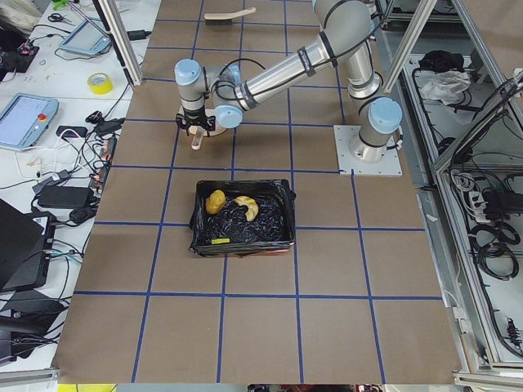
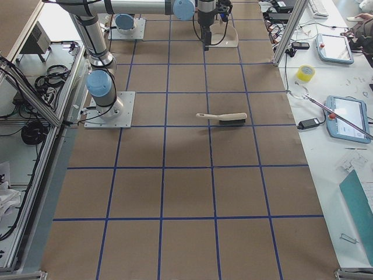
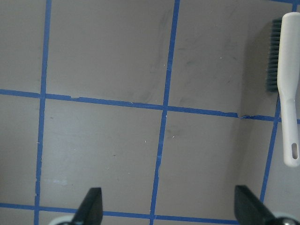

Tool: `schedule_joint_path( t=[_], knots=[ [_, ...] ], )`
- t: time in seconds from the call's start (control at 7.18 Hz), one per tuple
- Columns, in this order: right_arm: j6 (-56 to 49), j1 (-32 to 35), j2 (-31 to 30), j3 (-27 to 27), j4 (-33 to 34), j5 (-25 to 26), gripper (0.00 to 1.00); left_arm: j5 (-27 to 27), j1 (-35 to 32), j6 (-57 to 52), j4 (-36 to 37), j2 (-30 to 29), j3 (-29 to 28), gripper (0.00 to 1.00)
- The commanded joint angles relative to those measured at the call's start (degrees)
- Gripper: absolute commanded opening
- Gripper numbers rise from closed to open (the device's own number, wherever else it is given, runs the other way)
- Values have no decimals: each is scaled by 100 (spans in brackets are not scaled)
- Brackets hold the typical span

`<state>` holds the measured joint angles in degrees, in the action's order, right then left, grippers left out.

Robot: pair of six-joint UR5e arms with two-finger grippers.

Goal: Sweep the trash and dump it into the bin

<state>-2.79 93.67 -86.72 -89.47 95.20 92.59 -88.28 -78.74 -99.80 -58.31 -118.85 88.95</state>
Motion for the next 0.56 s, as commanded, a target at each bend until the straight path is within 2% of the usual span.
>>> schedule_joint_path(
  t=[0.0, 0.14, 0.28, 0.42],
  knots=[
    [-2, -6, -2, -8, -1, -4, 100, -249, -569, 1506, -466, 675, 34, 84],
    [-2, -6, -2, -9, -1, -4, 100, -469, -799, 2638, -671, 1071, 43, 84],
    [-2, -6, -2, -9, -1, -4, 100, -453, -923, 3215, -1186, 1449, 26, 84],
    [-2, -6, -2, -9, -10, -4, 100, -436, -1002, 4265, -1678, 1862, 43, 85]
  ],
)
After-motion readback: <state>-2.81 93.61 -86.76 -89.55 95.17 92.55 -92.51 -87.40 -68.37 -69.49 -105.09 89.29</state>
